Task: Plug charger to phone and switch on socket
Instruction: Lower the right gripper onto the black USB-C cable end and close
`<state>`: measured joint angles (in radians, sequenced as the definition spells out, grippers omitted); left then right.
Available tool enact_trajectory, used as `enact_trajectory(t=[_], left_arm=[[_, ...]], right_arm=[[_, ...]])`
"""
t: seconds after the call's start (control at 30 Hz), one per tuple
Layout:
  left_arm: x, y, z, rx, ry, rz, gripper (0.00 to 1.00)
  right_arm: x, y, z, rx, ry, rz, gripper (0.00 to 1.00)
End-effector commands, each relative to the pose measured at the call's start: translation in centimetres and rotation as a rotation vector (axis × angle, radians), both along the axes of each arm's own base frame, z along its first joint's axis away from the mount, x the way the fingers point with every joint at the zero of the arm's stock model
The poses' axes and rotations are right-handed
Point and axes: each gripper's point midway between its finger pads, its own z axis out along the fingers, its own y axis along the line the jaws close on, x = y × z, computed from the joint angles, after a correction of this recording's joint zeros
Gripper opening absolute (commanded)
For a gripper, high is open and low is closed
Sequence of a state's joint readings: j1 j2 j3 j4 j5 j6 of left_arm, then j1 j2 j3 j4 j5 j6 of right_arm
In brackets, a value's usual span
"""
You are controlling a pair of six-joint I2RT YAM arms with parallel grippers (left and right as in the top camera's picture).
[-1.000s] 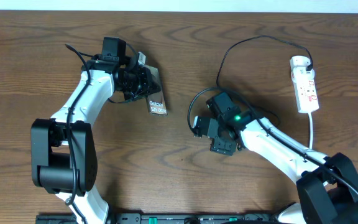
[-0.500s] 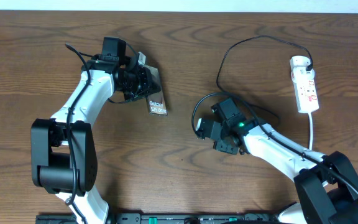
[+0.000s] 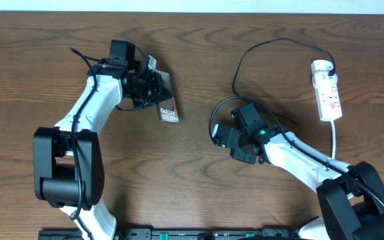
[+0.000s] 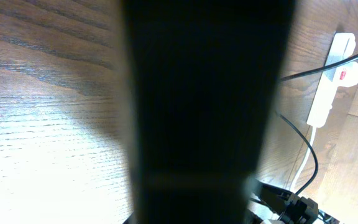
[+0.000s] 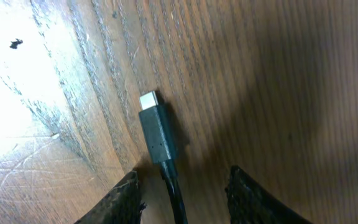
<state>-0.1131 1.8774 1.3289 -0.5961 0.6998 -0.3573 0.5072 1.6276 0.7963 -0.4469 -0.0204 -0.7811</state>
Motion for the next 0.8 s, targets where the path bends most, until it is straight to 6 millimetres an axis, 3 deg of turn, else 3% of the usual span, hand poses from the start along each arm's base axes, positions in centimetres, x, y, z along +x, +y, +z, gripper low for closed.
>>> enact_trajectory(t=[0.0,0.27,0.57,0.77], left_arm=[[0.31,-0.16,1.85,-0.012,-0.061,-0.021,0.07],[0.34,-0.16,1.87,-0.013,-0.062,-0.021,0.07],[0.39,-0.16,1.89,-0.013,-0.065,-0.021,0.07],[0.43,-0.17,1.9,-0.013,-0.067,-0.021,0.08]], right_arm=[[-0.28,0.05,-0.12,0.003,0.0,0.047,0.4],[-0.19,0.24,-0.06,0.013,-0.004,0.048,0.32],[-0.07,0.41,0.0,0.02,-0.008,0.049,0.13],[-0.3,0.92,0.05,0.049,0.004,0.059,0.11]])
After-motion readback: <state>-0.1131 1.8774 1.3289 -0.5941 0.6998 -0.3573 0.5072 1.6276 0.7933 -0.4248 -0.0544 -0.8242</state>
